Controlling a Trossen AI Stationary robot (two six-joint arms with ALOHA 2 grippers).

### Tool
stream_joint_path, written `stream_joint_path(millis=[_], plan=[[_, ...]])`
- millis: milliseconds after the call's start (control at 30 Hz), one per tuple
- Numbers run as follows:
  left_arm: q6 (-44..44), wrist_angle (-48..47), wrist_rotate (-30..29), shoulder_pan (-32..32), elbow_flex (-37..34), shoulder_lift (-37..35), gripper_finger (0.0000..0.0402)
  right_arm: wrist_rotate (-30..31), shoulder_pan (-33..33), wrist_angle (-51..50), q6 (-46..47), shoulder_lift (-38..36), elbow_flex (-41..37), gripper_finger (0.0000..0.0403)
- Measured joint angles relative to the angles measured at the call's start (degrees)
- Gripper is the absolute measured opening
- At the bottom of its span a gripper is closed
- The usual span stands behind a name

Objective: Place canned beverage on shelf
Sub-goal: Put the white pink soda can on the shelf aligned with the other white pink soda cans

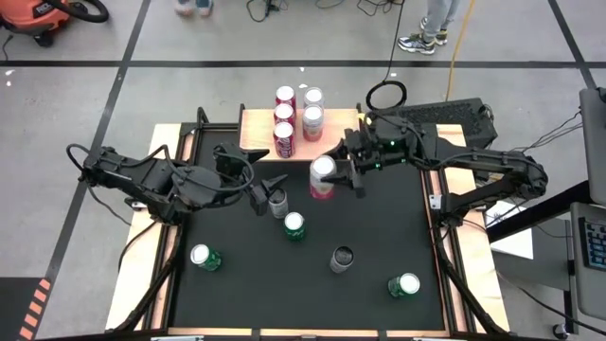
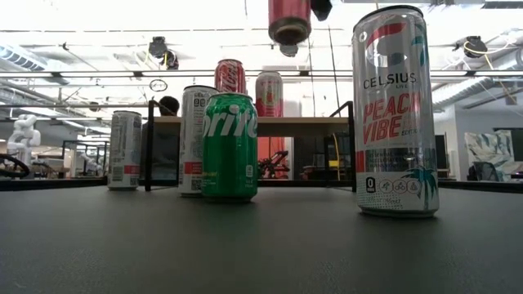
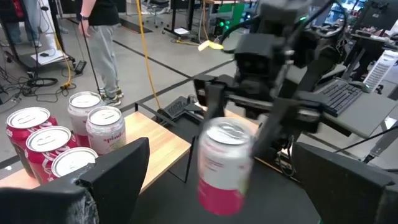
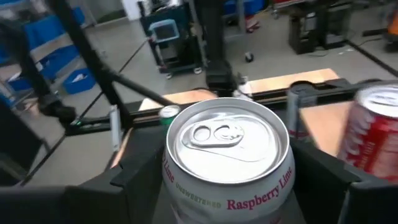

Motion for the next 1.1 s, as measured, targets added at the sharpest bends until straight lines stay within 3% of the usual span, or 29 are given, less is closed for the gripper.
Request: stream_joint_path(millis=[100, 267, 533, 667, 1100], plan=[[0.0, -0.1, 0.0, 0.0, 0.0, 0.0, 0.0396, 3.1, -0.7, 3.3, -0.4, -0.8, -4.1, 0.0270], [0.0, -0.1, 0.5, 0.5, 0.0, 0.0, 0.0396, 2.1, -2.8, 10.1, -1.7, -0.7, -8.3, 0.0270], [0.1, -0.1, 3.7, 3.2, 0.0, 0.0, 0.0396, 2.1, -8.1, 12.4, -7.1, -0.2, -8.4, 0.0270], [0.1, -0.1, 4.4, 4.3, 0.0, 0.0, 0.0396, -1.9, -10.4, 13.1, -7.3, 0.9, -8.4, 0.0270], [0.5, -0.1, 4.4, 5.7, 0.0, 0.0, 0.0396, -3.9, -12.4, 19.1, -11.8, 7.2, -8.3, 0.0270]])
